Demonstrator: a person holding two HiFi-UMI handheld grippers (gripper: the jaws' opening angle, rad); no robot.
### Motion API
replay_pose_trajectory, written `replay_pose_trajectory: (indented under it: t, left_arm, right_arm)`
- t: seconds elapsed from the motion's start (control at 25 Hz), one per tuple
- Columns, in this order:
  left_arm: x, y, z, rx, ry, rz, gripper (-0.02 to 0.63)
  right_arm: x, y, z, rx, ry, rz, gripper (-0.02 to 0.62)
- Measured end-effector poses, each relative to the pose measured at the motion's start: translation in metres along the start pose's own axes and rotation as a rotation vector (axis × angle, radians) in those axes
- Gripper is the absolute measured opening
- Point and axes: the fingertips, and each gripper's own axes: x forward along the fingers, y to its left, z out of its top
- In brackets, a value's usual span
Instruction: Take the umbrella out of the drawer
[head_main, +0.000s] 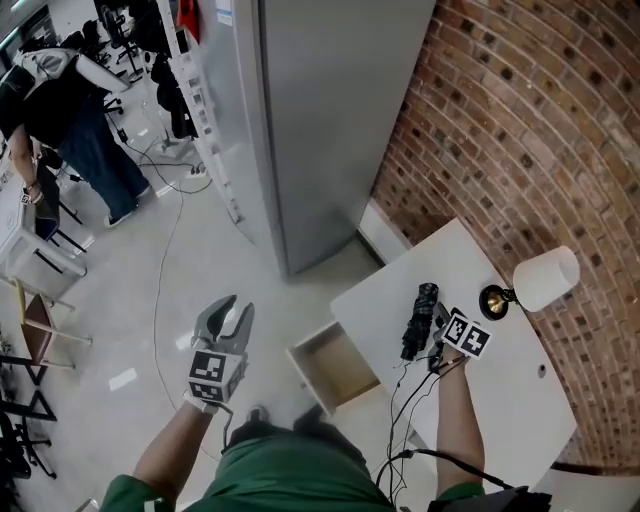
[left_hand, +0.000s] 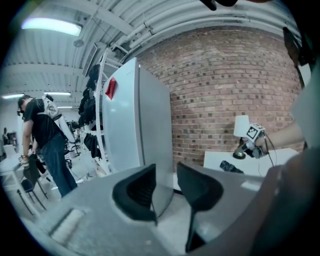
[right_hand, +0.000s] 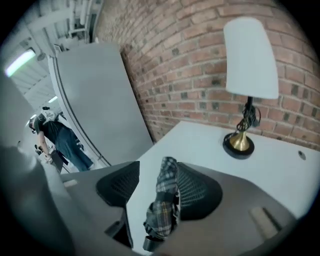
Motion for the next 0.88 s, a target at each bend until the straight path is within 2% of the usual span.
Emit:
replay_pose_trajectory:
  t: [0.12, 0.2, 0.44, 0.72, 0.88]
  left_arm:
    - [-0.002, 0.021, 0.016, -0.002, -0.048, -0.002, 0.128]
    - [-0.006, 0.033, 0.028, 0.004, -0.083, -0.015, 0.126]
    - [-0.036, 0.068, 0.059, 0.038, -0.179, -0.077, 0.078]
    - [-0.091, 0.093, 0.093, 0.063, -0.303, -0.183, 0.072]
    - [-0.12, 0.093, 0.113, 0.056, -0.365, -0.245, 0.063]
  right_arm:
    - [-0.051, 0.031, 0.036, -0.061, -0.217, 0.037, 0.201]
    - [-0.084, 0.053, 0.047, -0.104, -0.297, 0.045, 0.188]
    - [-0.164, 0.131, 0.051, -0.19, -0.392, 0.061, 0.149]
    - [-0.257, 0.236, 0.05, -0.282, -0.588, 0.032, 0.125]
    - [-0.306, 0.281, 0.035, -0.358, -0.691, -0.001, 0.067]
